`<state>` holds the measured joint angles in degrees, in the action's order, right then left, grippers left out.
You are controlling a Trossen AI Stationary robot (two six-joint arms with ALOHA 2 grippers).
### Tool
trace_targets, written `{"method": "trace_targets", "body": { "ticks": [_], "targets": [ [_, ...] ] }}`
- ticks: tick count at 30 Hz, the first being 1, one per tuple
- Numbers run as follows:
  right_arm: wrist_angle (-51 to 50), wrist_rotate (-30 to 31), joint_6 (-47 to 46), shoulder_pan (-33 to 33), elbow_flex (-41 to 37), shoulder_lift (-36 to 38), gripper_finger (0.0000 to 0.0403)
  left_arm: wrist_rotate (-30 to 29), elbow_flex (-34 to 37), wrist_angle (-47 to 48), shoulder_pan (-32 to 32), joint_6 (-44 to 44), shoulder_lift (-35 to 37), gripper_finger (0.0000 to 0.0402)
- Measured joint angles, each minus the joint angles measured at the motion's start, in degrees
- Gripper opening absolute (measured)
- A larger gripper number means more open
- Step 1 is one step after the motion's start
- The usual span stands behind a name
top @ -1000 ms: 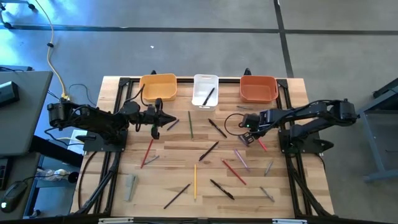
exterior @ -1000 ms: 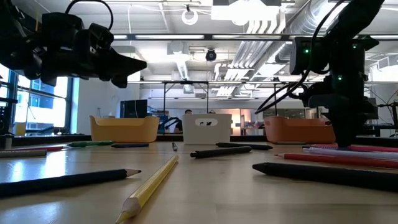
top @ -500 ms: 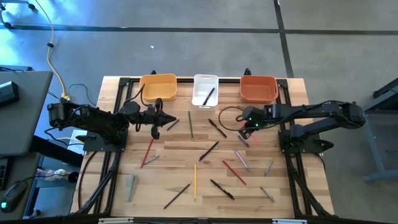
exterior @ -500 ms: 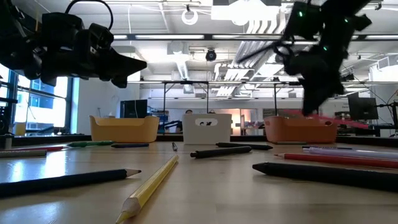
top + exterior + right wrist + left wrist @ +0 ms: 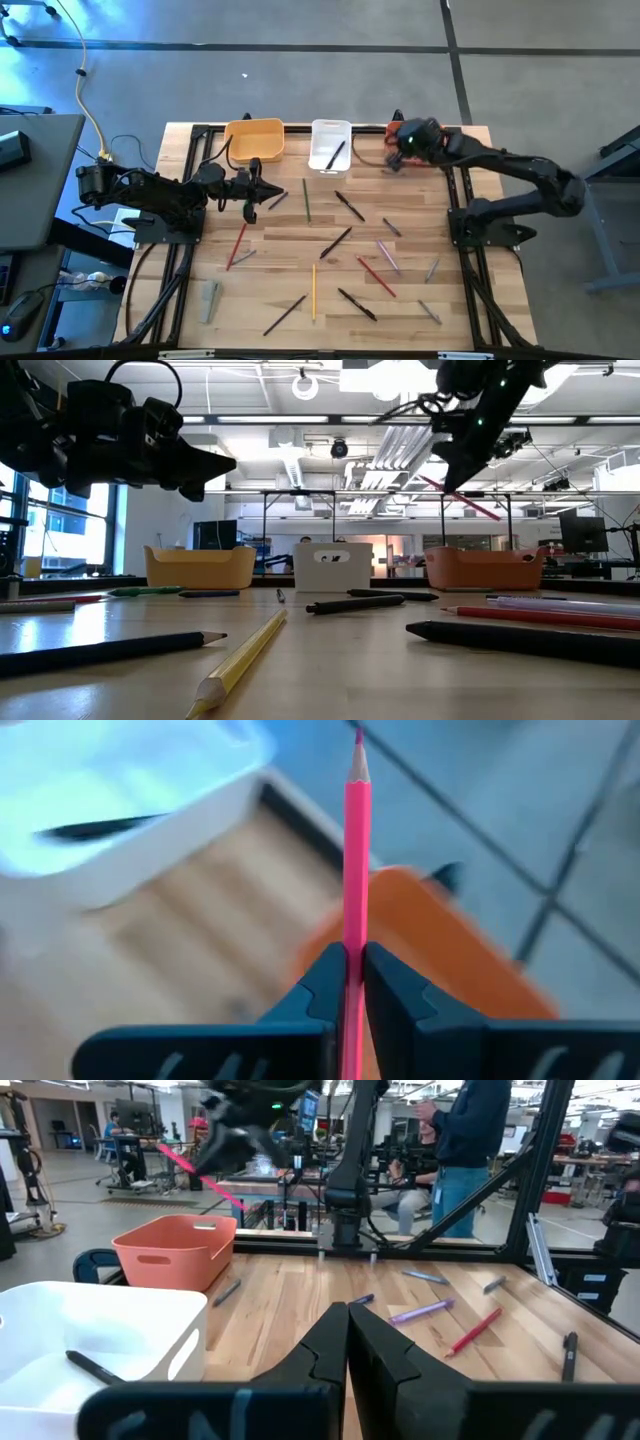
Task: Sort crayons/erasers/pens/pencils in bins
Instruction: Put the pink pencil into the orange bin
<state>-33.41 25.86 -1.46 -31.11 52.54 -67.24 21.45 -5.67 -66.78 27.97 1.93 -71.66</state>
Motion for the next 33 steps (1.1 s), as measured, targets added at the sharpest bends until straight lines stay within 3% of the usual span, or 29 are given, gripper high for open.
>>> {"method": "trace_targets", "body": {
  "ticks": [6, 12, 22, 33],
  "targets": [
    [6.7, -4.4, 13.7, -12.0, -1.9, -2.9, 0.0016, 0.0, 0.0, 0.0, 0.0, -0.1, 0.0, 0.0000],
    [11.4, -8.3, 21.8, -18.7, -1.9, -11.2, 0.0016, -0.2, 0.0, 0.0, 0.0, -0.1, 0.0, 0.0000],
    [12.8, -9.5, 26.0, -21.4, -2.0, -22.1, 0.0016, -1.1, 0.0, 0.0, 0.1, -0.1, 0.0, 0.0000],
    [13.0, -9.3, 26.6, -21.4, -2.0, -24.3, 0.0022, -1.3, 0.0, 0.0, 0.1, 0.0, 0.0, 0.0000]
  ]
}}
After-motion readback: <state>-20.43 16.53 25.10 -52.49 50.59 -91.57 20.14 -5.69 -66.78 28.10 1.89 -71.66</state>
